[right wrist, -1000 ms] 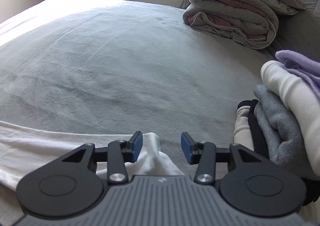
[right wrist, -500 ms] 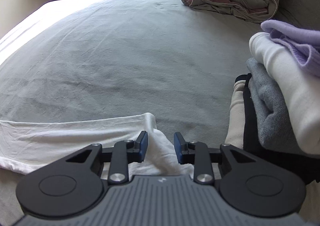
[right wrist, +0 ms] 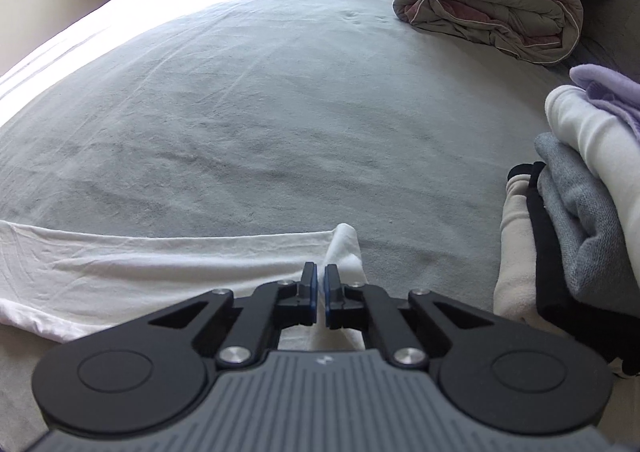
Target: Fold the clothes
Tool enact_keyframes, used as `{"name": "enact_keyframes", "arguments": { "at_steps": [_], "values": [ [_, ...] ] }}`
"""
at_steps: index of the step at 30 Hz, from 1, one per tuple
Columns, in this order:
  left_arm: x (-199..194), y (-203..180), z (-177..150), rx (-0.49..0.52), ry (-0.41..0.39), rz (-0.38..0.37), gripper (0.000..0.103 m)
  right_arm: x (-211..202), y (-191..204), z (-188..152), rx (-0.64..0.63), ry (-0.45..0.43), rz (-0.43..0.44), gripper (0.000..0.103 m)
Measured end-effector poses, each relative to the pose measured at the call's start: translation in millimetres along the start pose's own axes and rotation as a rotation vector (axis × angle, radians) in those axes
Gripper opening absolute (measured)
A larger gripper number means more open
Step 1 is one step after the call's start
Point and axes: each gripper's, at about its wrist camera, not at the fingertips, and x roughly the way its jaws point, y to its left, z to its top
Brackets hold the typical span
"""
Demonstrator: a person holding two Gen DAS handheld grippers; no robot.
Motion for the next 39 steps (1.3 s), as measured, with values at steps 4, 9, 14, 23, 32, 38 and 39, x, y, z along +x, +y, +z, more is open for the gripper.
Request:
{"name": "enact_keyframes", "arguments": {
  "at_steps": [4, 9, 14, 23, 32, 38, 39],
  "values": [
    [1.7, -1.0, 0.4, -0.016, 0.008, -0.032, 0.047, 1.0, 8.6, 2.8, -0.027, 0.067, 0.085, 0.017],
    [2.9, -5.2, 0.1, 0.002, 0.009, -0.031, 0.047, -12.0, -2.9, 12.8, 0.024, 0.011, 0.026, 0.024],
    [4.5, -2.2, 1.0, -0.007, 0.014, -0.026, 0.048, -9.9, -24.3, 17.6, 0.083, -0.002, -0.105, 0.038],
    [6.8, -1.1, 0.9, -0.007, 0.02, -0.023, 0.048, 4.9, -34.6, 6.4, 0.105, 0.005, -0.124, 0.038],
    [7.7, 0.7, 1.6, -0.008, 0.027, -0.029, 0.048, 28.7, -12.1, 12.6, -0.08, 0.08, -0.202, 0.001],
    [8.7, 1.0, 1.9, 0.001, 0.032, -0.031, 0.048, 31.8, -6.0, 26.1, -0.254, 0.017, -0.416, 0.0],
    [9.0, 1.0, 1.9, 0.003, 0.032, -0.031, 0.048, 31.6, -4.1, 26.3, -0.285, -0.007, -0.454, 0.0]
  ]
}}
